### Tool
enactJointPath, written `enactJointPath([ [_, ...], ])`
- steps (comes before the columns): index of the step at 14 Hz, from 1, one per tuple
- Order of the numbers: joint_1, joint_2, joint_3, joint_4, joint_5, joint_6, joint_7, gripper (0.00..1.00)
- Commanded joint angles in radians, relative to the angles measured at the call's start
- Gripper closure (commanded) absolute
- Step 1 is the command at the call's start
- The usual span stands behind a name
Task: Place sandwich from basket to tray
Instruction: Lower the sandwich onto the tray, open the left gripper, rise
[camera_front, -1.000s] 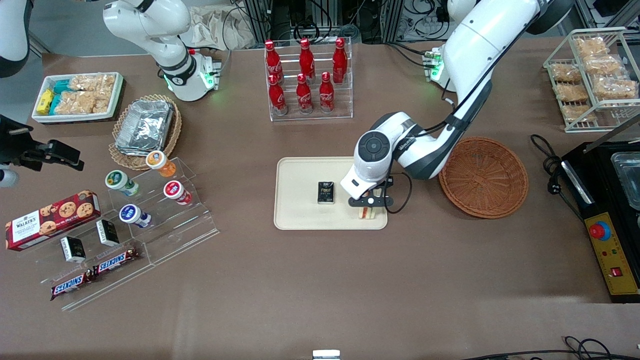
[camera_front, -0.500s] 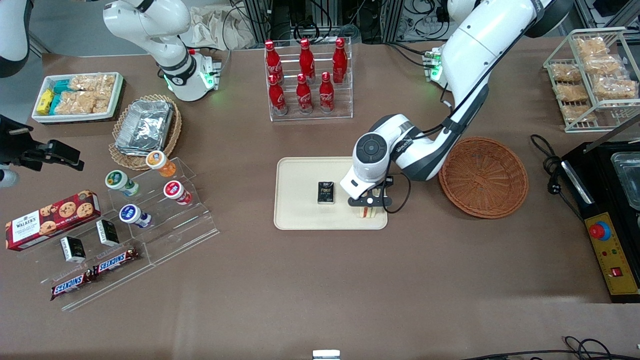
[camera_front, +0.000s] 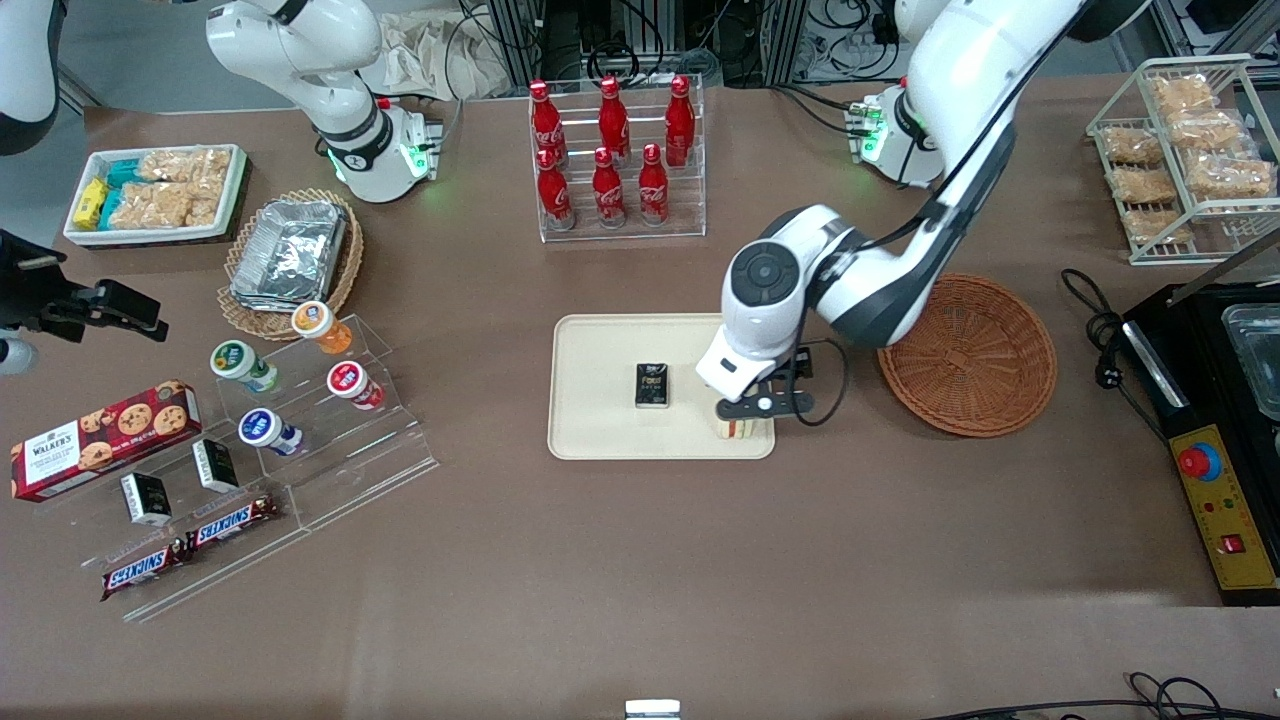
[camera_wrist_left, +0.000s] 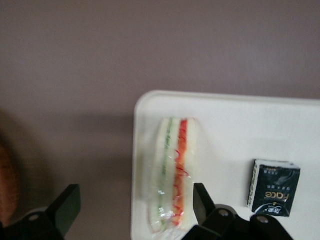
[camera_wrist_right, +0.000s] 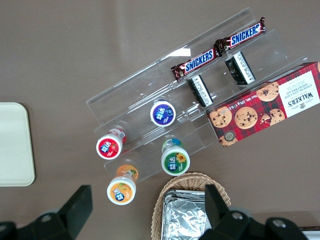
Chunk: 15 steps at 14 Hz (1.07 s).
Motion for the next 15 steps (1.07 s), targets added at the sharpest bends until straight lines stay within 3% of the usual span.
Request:
enactJointPath([
  [1, 0.046, -0.143, 0.003, 0.047, -0.095, -0.099, 0.003, 0.0],
  [4, 0.023, -0.313, 0.135, 0.063, -0.244, -0.139, 0.077, 0.0],
  [7, -0.012, -0.442, 0.316, 0.058, -0.378, -0.273, 0.389, 0.0],
  [13, -0.023, -0.573, 0.501, 0.045, -0.384, -0.493, 0.842, 0.0],
  [15, -0.013, -0.593, 0.522, 0.043, -0.378, -0.53, 0.898, 0.0],
])
